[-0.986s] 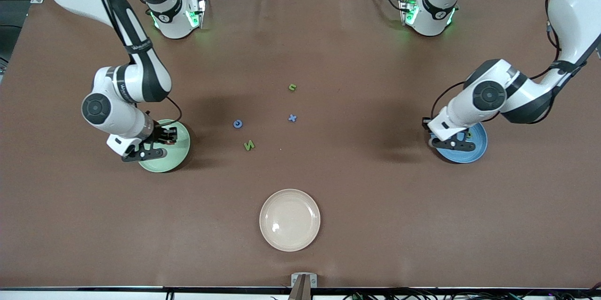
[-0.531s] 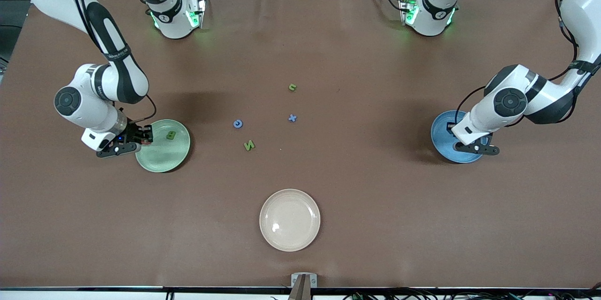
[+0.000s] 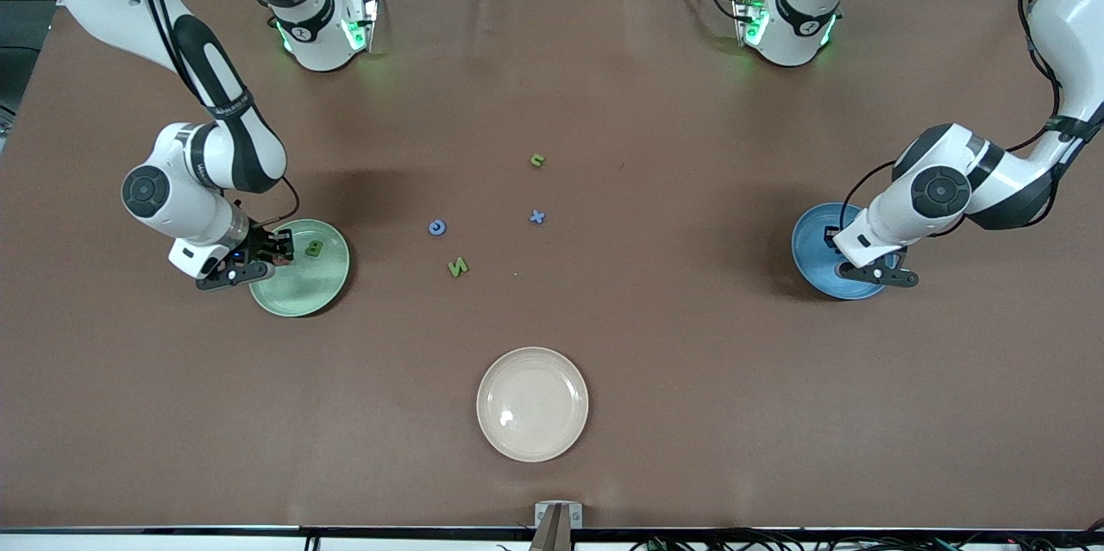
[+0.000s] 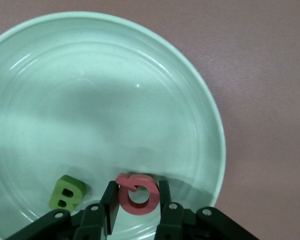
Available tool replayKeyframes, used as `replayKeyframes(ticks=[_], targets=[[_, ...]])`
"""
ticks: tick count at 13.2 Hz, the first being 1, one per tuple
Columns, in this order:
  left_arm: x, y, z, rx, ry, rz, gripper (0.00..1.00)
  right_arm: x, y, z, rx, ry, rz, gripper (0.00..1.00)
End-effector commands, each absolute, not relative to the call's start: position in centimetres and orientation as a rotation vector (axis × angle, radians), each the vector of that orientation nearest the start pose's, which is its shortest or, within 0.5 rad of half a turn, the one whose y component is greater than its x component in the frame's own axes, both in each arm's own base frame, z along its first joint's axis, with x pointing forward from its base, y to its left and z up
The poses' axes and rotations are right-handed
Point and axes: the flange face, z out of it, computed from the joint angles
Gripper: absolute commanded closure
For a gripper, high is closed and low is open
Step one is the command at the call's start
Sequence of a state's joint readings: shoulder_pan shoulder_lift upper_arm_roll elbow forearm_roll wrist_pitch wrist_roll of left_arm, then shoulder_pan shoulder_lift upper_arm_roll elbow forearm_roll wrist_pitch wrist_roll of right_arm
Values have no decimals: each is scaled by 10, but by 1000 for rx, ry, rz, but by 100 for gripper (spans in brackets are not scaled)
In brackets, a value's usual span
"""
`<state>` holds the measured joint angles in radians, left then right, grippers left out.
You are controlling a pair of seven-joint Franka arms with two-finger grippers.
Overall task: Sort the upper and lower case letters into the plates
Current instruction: 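Drop the E in the blue plate while the right gripper drops a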
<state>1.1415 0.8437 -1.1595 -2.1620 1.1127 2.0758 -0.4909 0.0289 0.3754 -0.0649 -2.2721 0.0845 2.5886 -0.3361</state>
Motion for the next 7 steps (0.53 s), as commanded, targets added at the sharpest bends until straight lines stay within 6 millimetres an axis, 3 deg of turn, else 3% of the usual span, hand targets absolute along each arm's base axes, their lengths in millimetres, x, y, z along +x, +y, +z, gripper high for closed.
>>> replayKeyframes(ticks=[1, 2, 3, 4, 7], targets=[[536, -1, 210, -2998, 348, 127, 0, 523, -15, 184, -3084, -338, 94, 87], [536, -9, 218, -3011, 345, 130, 0, 523, -15, 184, -3083, -338, 96, 60], [537, -20, 228, -3034, 333, 121, 0, 523, -15, 184, -3083, -336, 96, 16], [537, -32, 238, -3055, 310, 122, 0, 523, -15, 184, -3083, -336, 96, 0], [531, -82, 264, -3095, 228, 129, 0, 527, -13, 194, -3074, -342, 127, 0]])
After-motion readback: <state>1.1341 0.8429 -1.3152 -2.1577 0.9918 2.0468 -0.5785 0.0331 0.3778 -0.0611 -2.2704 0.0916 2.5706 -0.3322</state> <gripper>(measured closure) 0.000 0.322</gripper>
